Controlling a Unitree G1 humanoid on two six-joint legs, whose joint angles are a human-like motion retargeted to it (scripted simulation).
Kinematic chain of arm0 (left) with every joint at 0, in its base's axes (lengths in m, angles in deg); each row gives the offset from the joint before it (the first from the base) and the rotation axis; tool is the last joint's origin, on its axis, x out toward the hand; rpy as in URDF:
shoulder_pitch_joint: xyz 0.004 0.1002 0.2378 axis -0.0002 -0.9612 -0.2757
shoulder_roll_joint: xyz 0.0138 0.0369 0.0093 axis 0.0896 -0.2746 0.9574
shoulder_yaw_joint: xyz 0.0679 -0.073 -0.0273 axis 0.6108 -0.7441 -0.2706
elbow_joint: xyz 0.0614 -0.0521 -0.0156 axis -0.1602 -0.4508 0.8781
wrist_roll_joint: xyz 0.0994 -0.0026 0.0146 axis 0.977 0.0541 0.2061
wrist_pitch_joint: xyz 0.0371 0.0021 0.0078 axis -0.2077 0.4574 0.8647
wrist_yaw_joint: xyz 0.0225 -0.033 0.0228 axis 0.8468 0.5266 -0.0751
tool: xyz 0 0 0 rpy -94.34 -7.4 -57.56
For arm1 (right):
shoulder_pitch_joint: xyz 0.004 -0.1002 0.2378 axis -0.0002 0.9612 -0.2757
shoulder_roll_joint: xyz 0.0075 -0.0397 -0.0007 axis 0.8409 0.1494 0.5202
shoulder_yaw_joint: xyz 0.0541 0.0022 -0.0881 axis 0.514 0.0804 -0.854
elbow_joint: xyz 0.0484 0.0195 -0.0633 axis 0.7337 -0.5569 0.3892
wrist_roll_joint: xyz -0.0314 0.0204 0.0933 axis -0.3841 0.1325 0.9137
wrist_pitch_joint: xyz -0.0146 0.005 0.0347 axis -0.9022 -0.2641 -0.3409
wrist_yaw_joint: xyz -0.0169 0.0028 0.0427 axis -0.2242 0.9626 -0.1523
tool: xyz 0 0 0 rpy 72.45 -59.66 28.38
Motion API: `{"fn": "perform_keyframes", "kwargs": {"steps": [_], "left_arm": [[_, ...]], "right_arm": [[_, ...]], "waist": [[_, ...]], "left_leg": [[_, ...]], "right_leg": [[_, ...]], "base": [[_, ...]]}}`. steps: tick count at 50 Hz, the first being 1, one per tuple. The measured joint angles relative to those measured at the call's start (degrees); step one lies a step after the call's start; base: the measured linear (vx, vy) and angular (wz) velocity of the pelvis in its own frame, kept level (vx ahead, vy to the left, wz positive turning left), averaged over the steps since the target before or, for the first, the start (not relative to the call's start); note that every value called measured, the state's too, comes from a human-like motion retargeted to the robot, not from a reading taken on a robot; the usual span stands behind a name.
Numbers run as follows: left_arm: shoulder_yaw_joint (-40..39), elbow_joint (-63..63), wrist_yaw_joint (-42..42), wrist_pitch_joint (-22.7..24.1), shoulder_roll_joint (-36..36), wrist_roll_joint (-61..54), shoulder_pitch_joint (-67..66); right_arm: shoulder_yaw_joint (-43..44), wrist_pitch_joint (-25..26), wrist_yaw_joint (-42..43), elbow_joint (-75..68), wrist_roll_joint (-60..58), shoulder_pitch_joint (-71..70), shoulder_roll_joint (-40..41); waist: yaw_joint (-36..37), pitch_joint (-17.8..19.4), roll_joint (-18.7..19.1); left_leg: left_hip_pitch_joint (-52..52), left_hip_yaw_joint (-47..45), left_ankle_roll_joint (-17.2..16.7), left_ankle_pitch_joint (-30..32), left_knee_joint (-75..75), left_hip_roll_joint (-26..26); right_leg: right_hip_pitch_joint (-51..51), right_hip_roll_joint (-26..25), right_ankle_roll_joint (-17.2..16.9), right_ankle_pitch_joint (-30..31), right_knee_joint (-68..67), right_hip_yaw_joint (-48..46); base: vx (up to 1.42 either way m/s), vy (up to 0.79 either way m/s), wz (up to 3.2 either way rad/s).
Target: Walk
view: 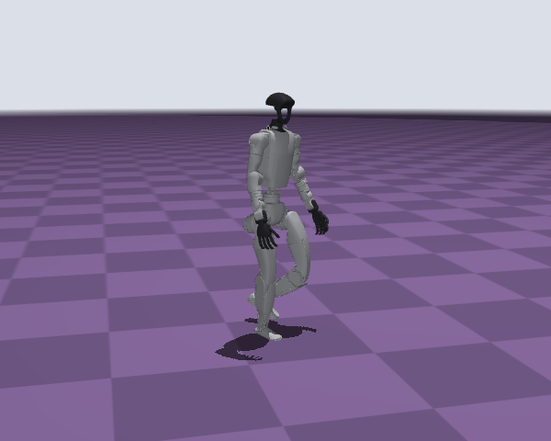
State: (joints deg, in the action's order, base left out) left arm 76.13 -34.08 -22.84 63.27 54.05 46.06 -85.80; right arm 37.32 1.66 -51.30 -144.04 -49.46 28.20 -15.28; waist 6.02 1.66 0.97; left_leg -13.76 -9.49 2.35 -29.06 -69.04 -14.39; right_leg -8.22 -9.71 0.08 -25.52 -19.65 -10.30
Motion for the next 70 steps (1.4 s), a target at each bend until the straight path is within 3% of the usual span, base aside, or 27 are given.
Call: {"fn": "perform_keyframes", "kwargs": {"steps": [5,10,15,22,30,42,47,51,57,63,70], "left_arm": [[-1.03,0.12,-0.68,-0.57,0.33,0.05,-1.02],[-1.37,-0.72,-1.16,-0.87,-0.37,0.77,-3.0],[-1.23,-2.64,-2.19,-1.29,-1.04,1.74,-3.22],[-0.96,-4.56,-3.15,-1.83,-2.28,2.85,-4.79],[-1.21,-6.35,-4.11,-2.4,-3.09,3.34,-5.41],[-1.63,-7.74,-5.3,-2.84,-4.06,0.12,-4.99],[-1.4,-7.41,-5.72,-2.73,-4.39,-2.12,-4.21],[-0.77,-6.41,-6.04,-2.53,-4.44,-3.25,-3.44],[0.2,-3.65,-5.61,-2.22,-3.81,-3.43,-1.78],[0.88,-0.62,-4.43,-2.11,-2.17,-2.46,0.33],[1.68,1.6,-2.65,-2.15,-0.41,-0.93,2.42]], "right_arm": [[0.34,0.25,-0.88,-0.07,-0.56,-1.11,0.45],[-0.21,0.05,-1.51,0.06,-0.92,-1.2,0.94],[-0.75,-0.06,-2.75,0.11,-1.17,-2.36,1.1],[-1.82,-0.27,-3.54,1.17,-1.81,-2.54,1.21],[-2.25,-0.2,-4.08,2.4,-1.87,-3.02,1.15],[-2.37,0.18,-4.37,1.86,-0.54,-3.21,1.51],[-2.3,0.44,-4.63,0.74,0.31,-3.01,1.64],[-2.27,0.51,-4.94,0.19,0.94,-2.6,1.58],[-1.79,0.38,-4.89,0.5,1.61,-2.16,1.29],[-0.97,-0.05,-3.58,1.62,2.0,-1.81,0.96],[-0.34,-0.29,-2.03,2.22,1.73,-0.34,0.85]], "waist": [[1.92,1.16,-1.88],[3.09,1.47,-1.63],[2.87,1.02,-3.09],[2.12,-0.49,-2.33],[1.52,-1.82,-3.09],[1.33,-3.8,-7.08],[0.75,-5.14,-9.86],[0.34,-6.12,-11.87],[-0.77,-6.99,-13.68],[-2.96,-7.07,-13.21],[-6.04,-6.79,-11.23]], "left_leg": [[-5.2,1.66,1.74,-3.64,6.04,3.63],[-9.86,3.59,0.81,-3.77,14.73,6.77],[-12.66,4.15,-0.89,1.8,29.47,12.32],[-15.83,6.13,-3.66,7.55,43.26,15.84],[-14.27,6.87,-3.83,13.47,53.49,18.88],[-11.96,5.79,0.11,15.51,48.61,23.44],[-9.7,5.02,3.3,13.13,48.78,26.79],[-6.88,4.31,5.11,12.1,51.02,29.37],[-1.91,3.54,6.86,10.92,55.66,32.47],[3.94,4.02,6.74,10.15,60.77,33.53],[10.15,5.52,5.12,9.22,65.17,32.79]], "right_leg": [[3.99,0.86,-0.59,-0.06,2.97,3.82],[6.29,0.64,-0.67,-1.31,3.02,6.88],[8.1,2.75,-0.96,-1.96,4.94,9.09],[9.16,2.63,-0.56,-4.34,3.3,11.22],[10.66,3.88,0.02,-8.06,-0.02,13.74],[12.14,8.49,-2.12,-11.32,-9.84,16.67],[10.98,11.92,-6.51,-7.31,-17.16,17.51],[8.3,17.06,-9.62,-0.6,-26.11,15.06],[0.69,27.23,-8.34,4.48,-42.53,9.49],[-7.48,34.29,-3.43,-0.91,-50.61,4.66],[-15.6,36.16,-0.39,-7.85,-45.72,-1.33]], "base": [[0.21,0.03,-0.58],[0.23,0.01,-0.5],[0.24,0.0,-0.33],[0.23,0.01,-0.26],[0.26,0.03,-0.22],[0.34,0.07,-0.21],[0.36,0.12,-0.09],[0.33,0.12,-0.14],[0.29,0.1,-0.15],[0.25,0.05,-0.07],[0.23,-0.01,0.04]]}}
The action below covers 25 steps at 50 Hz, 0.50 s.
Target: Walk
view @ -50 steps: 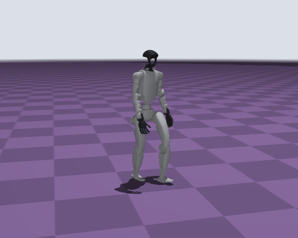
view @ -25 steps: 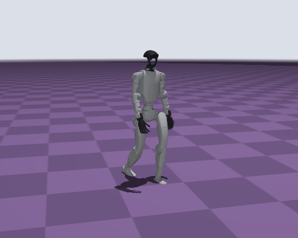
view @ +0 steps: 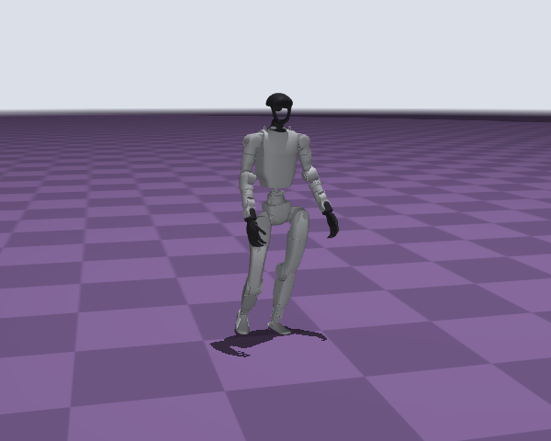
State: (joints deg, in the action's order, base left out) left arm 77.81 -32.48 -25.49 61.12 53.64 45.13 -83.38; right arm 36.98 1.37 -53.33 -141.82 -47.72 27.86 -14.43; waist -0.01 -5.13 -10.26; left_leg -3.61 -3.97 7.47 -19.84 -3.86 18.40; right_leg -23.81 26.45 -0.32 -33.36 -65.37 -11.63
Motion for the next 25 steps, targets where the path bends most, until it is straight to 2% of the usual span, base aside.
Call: {"fn": "perform_keyframes", "kwargs": {"steps": [2,6,10,12,18,25], "left_arm": [[0.17,0.2,0.3,0.0,0.35,0.33,0.98],[1.11,0.62,0.74,0.4,0.5,1.16,1.29],[2.0,0.66,0.88,0.93,0.34,1.88,1.19],[2.25,0.4,0.66,1.2,0.36,2.26,1.38],[3.19,-0.32,0.25,1.73,-0.17,3.17,0.45],[3.39,-2.02,-0.47,1.73,-0.84,3.52,-0.33]], "right_arm": [[0.18,0.09,0.32,-0.33,-0.25,0.06,-0.1],[0.34,0.28,0.97,-1.29,-0.77,1.66,-0.08],[0.42,0.54,1.32,-2.58,-1.16,3.09,-0.08],[0.44,0.65,1.21,-3.31,-1.37,3.11,-0.15],[0.3,1.03,1.07,-4.36,-1.95,4.06,-0.24],[0.07,1.31,0.51,-4.9,-2.42,4.43,-0.35]], "waist": [[-0.4,0.25,1.84],[-1.53,0.29,2.87],[-2.15,-0.03,3.85],[-2.08,-0.45,5.14],[-2.09,-1.66,4.91],[-1.42,-2.22,5.49]], "left_leg": [[1.84,0.43,-0.73,-0.06,1.78,-1.83],[4.07,1.09,-1.63,-0.85,2.75,-2.74],[5.66,1.52,-2.39,-1.62,3.42,-3.88],[6.01,1.45,-2.93,-2.08,3.72,-5.56],[7.08,1.68,-3.54,-3.21,2.97,-5.73],[7.61,1.78,-3.92,-5.38,-1.12,-7.08]], "right_leg": [[-1.35,-2.16,0.3,0.07,4.44,-2.26],[-4.31,-3.86,-0.92,1.63,12.32,-4.6],[-6.4,-6.37,-2.96,5.08,21.45,-6.44],[-6.08,-9.31,-3.81,7.97,28.53,-7.95],[-7.15,-11.63,-6.45,12.38,38.39,-7.99],[-4.0,-14.16,-6.58,16.74,43.38,-8.13]], "base": [[0.23,-0.03,0.03],[0.24,-0.02,0.14],[0.24,-0.02,0.13],[0.24,-0.01,0.07],[0.22,-0.01,0.11],[0.18,-0.01,0.04]]}}
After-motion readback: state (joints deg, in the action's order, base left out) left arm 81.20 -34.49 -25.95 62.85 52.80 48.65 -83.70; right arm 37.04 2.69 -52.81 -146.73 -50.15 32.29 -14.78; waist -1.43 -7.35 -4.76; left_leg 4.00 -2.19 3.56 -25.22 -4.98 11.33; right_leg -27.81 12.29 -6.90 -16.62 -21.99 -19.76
